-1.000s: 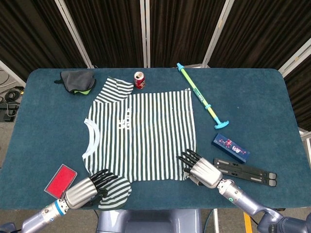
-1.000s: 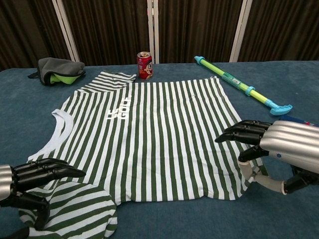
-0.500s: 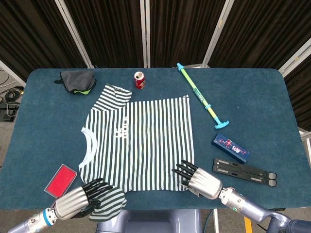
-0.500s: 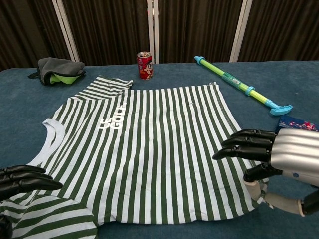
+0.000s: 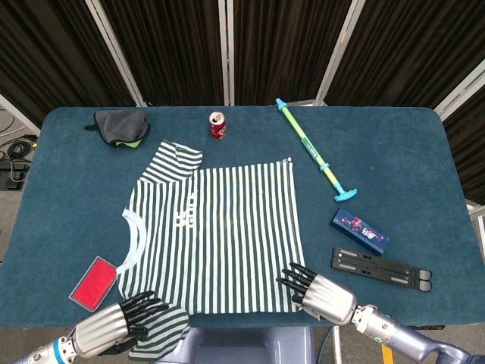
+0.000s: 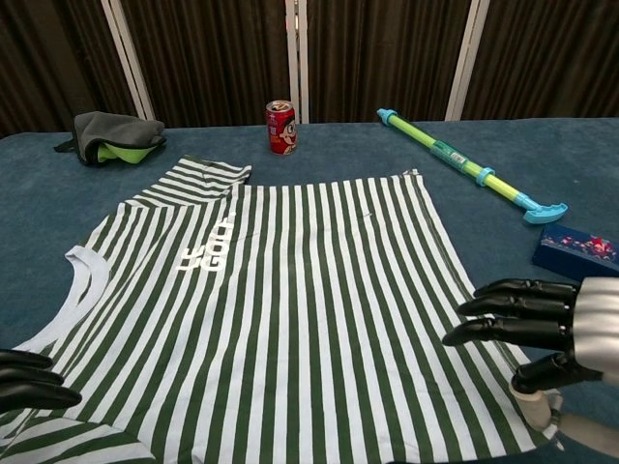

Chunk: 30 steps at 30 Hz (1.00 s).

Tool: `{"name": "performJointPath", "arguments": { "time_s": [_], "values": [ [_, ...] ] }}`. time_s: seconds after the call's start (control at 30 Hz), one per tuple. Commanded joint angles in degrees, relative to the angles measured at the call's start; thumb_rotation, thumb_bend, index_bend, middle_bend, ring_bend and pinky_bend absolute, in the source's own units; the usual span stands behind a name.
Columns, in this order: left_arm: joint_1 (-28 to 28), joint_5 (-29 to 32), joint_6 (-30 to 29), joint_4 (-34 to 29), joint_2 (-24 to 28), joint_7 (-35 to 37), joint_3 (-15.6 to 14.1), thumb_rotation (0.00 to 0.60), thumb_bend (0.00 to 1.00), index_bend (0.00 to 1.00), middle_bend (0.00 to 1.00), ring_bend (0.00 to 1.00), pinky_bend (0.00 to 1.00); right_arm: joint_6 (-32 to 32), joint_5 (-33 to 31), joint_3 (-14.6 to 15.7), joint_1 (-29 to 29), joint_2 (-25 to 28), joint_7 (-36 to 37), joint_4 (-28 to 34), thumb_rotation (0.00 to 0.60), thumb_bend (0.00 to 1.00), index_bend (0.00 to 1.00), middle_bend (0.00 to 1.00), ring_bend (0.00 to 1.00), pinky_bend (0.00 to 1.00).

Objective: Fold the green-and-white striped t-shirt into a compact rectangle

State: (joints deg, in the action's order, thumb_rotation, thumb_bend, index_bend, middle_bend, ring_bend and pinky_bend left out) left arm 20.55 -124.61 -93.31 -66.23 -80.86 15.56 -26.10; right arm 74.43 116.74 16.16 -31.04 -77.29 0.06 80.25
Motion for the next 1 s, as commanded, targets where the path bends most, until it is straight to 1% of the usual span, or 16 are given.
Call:
{"name": "performJointPath", "arguments": {
  "time_s": [0.03,0.4,1.0],
  "values": [
    [-0.1,-0.3,-0.2,0.0,0.1,0.0,-0.2,0.6,0.57,0.82,0.0,0.0,0.0,0.4,0.6,0.5,0.3,0.3,0.0,0.4,0.6,0.45,0.73,0.1,0.0,0.0],
    [-1.1,-1.3,-0.5,0.3,0.6,0.2,-1.3,0.6,0.57,0.83,0.0,0.0,0.0,1.0,3.1,2.4,1.0,1.1,-0.6,1.5,0.6,0.45,0.74,0.1,0.0,0.0],
    [-2.5,-3.2,-1.2,2.4,1.1,0.8,-3.2,0.6,0.57,0.83,0.0,0.0,0.0,0.5,5.2,3.8,1.7,1.4,-1.9,2.8,0.6,0.45,0.74,0.11,0.0,0.0]
  ]
}}
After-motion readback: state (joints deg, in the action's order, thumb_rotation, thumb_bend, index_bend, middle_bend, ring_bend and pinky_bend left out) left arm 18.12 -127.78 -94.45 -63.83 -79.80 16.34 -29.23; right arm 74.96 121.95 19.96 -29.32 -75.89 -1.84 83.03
